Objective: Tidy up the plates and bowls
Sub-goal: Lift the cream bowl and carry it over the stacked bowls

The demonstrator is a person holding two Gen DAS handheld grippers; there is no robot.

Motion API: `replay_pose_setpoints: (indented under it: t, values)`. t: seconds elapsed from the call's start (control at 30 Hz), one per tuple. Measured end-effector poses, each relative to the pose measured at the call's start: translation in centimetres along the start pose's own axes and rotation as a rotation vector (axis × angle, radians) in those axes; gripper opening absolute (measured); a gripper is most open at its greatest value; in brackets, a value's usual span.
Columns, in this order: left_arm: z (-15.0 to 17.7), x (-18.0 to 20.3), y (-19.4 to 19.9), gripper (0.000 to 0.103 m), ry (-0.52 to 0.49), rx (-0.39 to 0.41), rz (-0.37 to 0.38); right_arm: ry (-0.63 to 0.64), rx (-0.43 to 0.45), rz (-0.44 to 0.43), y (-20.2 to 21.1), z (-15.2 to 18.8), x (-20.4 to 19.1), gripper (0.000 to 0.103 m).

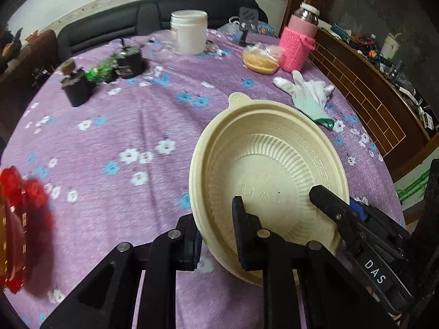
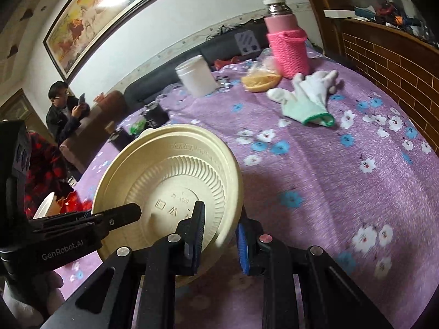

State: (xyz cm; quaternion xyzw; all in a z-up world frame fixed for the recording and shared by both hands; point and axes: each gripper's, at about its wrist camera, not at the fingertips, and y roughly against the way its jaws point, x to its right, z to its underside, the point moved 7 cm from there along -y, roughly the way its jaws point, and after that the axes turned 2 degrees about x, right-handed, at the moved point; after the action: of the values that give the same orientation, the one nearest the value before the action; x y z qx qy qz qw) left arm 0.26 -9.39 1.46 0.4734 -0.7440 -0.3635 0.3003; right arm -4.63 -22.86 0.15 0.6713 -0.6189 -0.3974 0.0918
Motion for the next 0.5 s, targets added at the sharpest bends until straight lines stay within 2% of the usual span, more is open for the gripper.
replay_pose_setpoints:
  t: [0.5]
  values:
    - [3.1, -7.4, 9.4, 0.019, 0.12, 0.149, -0.028, 0.154, 0.005, -0.07, 2.7, 1.3, -10.8, 0.024]
